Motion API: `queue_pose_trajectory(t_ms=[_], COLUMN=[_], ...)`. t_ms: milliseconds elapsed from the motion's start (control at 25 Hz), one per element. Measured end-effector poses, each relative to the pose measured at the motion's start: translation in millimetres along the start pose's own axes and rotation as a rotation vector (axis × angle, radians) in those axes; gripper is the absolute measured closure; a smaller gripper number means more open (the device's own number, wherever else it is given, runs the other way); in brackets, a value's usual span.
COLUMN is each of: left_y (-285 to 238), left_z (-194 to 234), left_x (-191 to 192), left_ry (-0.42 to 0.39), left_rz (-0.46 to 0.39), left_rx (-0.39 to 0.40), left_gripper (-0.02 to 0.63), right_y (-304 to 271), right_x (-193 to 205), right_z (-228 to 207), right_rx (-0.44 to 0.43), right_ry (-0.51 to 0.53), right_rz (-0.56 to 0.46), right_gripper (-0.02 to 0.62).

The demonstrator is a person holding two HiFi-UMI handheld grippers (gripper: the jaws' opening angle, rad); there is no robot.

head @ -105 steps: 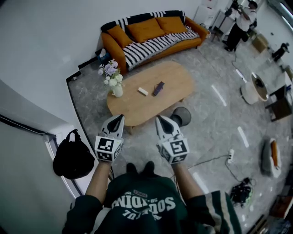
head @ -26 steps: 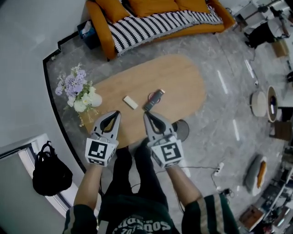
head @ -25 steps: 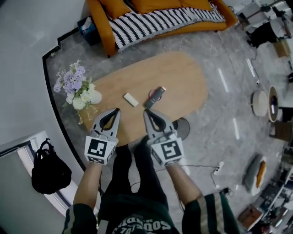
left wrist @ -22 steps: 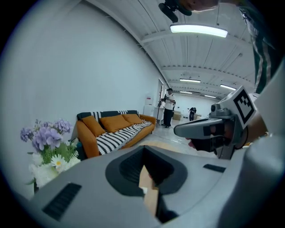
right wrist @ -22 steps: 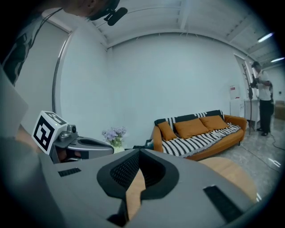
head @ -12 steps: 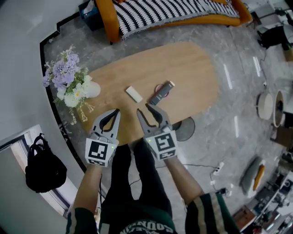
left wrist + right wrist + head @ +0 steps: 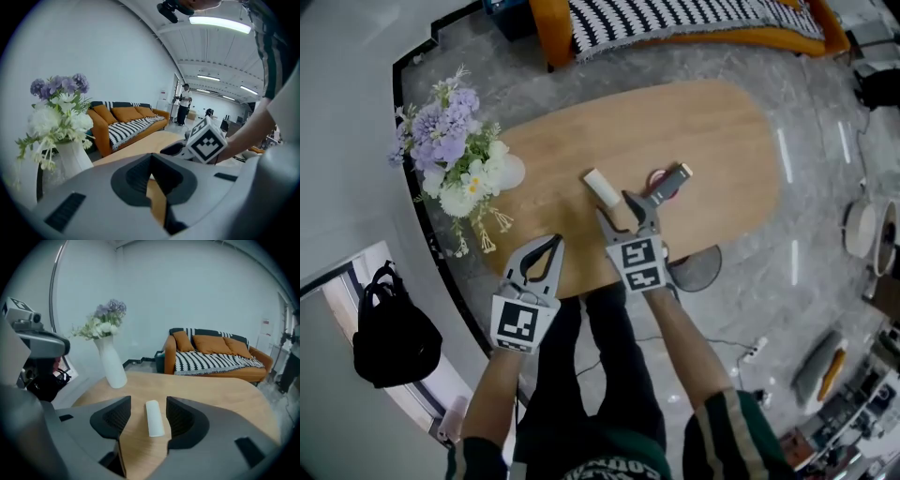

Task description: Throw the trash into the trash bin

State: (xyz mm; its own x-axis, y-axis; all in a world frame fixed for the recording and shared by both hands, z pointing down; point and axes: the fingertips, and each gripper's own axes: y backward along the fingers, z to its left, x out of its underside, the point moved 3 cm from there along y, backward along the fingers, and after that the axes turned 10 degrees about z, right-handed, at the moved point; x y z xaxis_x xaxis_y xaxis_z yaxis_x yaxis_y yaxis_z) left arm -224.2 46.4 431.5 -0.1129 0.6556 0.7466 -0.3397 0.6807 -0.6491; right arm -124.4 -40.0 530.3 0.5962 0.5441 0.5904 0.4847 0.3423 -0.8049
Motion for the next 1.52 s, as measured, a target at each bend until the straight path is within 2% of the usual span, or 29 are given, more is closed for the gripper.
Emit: queue_pose_trajectory(t_ms=[240, 600, 640, 1040, 1160, 1280, 1520], left_y=[2, 2, 1, 3, -1, -4, -18], left_z=[3, 4, 4, 9, 6, -7, -54], left_x=[24, 53, 54, 41, 29, 15, -16], left_ry=[0.042, 0.074, 0.078, 0.055, 0.005, -0.066, -0.120], left_rz=[0.028, 0.078, 0.081, 0.076, 0.068, 0.066, 0.045], left_rx=[-0.004, -0.003, -0.001, 0.027, 0.047, 0.076, 0.124], left_gripper=[0.606, 0.606, 0.606, 0.606, 0.606, 0.606, 0.606], right_y=[-66, -100, -100, -60, -34, -1, 78], right_x=[33, 69, 70, 53, 45, 40, 49], right_z=[-1, -13, -15, -6, -10, -21, -60], right_rx=[-0.016, 0.043, 0.049, 0.011, 0.017, 0.042, 0.120], right_ry=[0.080, 0.072, 0.065, -0.004, -0.055, -0.127, -0.241], right_rz=[0.200, 0.387, 0.397, 0.323, 0.269, 0.210, 0.097], right_gripper=[0.380, 0.384, 0.428, 0.450, 0.451, 0.451, 0.453])
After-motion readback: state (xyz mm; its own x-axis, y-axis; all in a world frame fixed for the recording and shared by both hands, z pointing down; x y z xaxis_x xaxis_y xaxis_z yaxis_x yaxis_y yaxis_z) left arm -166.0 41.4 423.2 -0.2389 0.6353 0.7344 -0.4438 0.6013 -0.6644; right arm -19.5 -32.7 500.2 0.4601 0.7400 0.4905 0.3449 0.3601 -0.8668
